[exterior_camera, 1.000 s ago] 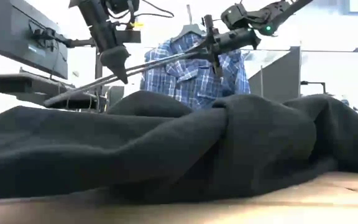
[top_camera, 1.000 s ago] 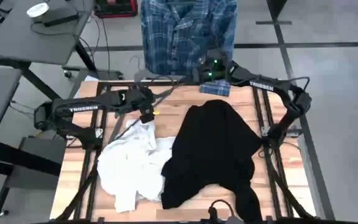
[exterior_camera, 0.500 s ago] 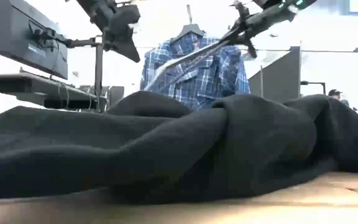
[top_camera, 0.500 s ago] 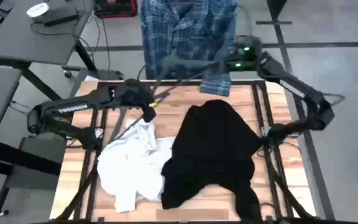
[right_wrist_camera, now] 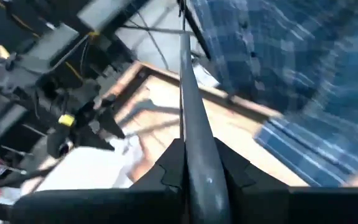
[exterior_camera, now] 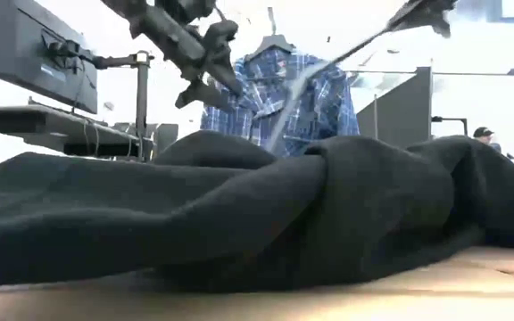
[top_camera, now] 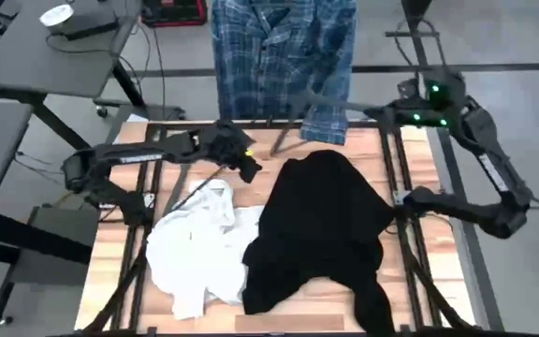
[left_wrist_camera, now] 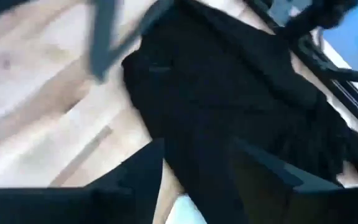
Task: Hang clothes
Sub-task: Hang the black shirt on the rack
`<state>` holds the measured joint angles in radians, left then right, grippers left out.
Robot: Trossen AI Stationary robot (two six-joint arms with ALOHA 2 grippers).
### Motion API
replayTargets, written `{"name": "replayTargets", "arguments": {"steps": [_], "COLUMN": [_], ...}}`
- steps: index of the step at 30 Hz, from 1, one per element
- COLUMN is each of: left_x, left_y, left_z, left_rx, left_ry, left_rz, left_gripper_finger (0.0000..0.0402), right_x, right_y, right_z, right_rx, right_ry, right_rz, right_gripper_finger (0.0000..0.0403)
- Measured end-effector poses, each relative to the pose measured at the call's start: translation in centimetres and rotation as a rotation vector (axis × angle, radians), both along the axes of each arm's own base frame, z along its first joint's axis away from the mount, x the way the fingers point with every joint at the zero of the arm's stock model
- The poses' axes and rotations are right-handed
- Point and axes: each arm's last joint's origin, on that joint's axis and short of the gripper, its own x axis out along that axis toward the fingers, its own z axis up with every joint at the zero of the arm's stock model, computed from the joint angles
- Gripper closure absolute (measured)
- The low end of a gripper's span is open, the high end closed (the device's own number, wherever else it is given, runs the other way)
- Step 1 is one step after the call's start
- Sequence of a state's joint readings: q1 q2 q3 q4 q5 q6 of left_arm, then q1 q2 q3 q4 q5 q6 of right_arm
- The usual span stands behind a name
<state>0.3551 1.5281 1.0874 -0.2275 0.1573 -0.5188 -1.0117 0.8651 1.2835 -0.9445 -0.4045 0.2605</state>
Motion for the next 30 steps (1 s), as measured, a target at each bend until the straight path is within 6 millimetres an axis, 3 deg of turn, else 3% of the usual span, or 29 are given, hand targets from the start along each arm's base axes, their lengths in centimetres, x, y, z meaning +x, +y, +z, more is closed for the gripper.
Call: {"name": "replayTargets", "arguments": {"steps": [10, 17, 25, 30], "left_x": [3.3, 5.3, 6.6, 6.6], "left_y": [0.2, 0.5, 1.1, 1.0], "left_z": [-4.5, -5.0, -4.9, -5.1], "left_rx": [-0.063, -0.02, 0.034, 0.039], "left_ry": [0.057, 0.044, 0.036, 0.055], "left_rz": [-0.021, -0.062, -0.09, -0.1], "left_gripper_finger": [0.0239, 0.0239, 0.024, 0.024], "right_x": [-1.6, -2.3, -2.2, -2.4], "right_y": [1.6, 2.9, 2.7, 2.5], "right_z": [-0.3, 0.9, -0.9, -1.0], "right_rx": [0.015, -0.001, 0.079, 0.053], "right_ry": [0.049, 0.039, 0.097, 0.118], "right_rz": [-0.018, -0.015, -0.003, -0.021], "right_gripper_finger": [0.0374, 0.0374, 0.0374, 0.0374]}}
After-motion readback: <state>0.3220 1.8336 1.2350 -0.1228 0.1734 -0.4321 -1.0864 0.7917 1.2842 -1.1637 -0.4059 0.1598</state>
